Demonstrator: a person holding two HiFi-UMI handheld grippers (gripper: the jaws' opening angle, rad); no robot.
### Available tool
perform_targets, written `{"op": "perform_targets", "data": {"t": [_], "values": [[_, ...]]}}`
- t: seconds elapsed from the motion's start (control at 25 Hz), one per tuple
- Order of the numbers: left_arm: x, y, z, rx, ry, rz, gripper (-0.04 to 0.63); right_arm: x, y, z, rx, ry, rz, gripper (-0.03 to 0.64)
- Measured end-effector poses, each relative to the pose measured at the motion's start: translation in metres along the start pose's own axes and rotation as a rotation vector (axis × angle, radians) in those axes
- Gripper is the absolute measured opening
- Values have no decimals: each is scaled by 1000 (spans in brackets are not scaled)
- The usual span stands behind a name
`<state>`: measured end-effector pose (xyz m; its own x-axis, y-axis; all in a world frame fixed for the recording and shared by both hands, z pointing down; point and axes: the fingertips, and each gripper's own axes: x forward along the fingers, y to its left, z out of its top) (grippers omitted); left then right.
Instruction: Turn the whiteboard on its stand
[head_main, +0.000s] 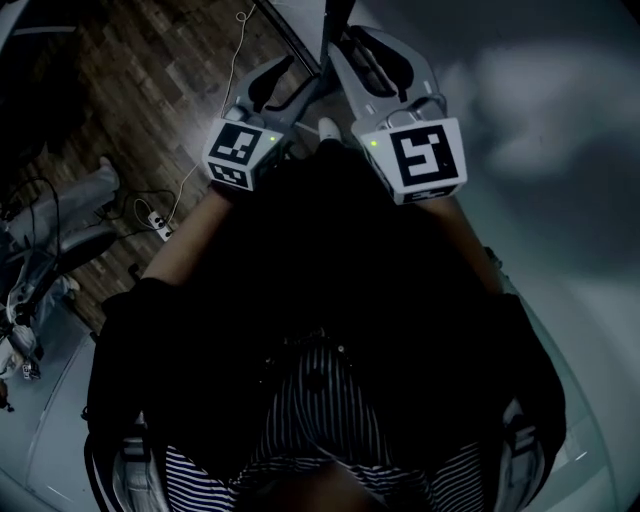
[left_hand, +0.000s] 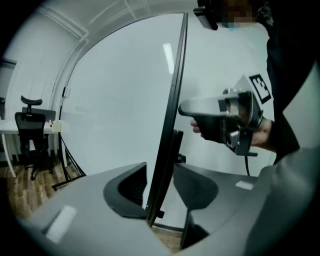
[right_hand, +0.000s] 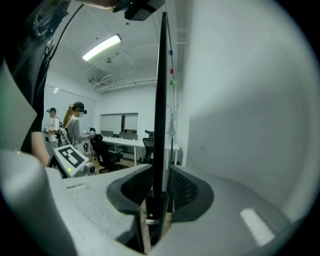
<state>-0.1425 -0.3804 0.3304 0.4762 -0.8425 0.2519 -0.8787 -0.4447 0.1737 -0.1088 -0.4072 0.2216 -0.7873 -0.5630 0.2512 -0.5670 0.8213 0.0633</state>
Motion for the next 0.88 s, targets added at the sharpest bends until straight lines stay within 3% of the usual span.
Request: {"op": "perform_targets", "data": {"t": [0.08,0.12,0.2,0.36,0.52,0.72,0.88], "values": [[-20,10,19,17,-29,-7,38,-12,-3,3,27,-24,-13,79],[-30,14,30,19,-42,-5,3,-18,-2,4,40,-26,-3,68],[-49,21,50,-9,-62,13,3,-26,11,10,34,-33,34,2],[-97,9,71,-68,-119,3,3,-39,77,4,-121,-3,79,0],[-116,-24,37,-65,-136,-42,3,-52,135,-31,-77,-13,155,0],[-68,26,36,-38,-99,-29,3,16,110,-41,-60,28,242,0],[-61,19,59,-12,-110,-46,3,18,100,-26,-73,18,235,0]]}}
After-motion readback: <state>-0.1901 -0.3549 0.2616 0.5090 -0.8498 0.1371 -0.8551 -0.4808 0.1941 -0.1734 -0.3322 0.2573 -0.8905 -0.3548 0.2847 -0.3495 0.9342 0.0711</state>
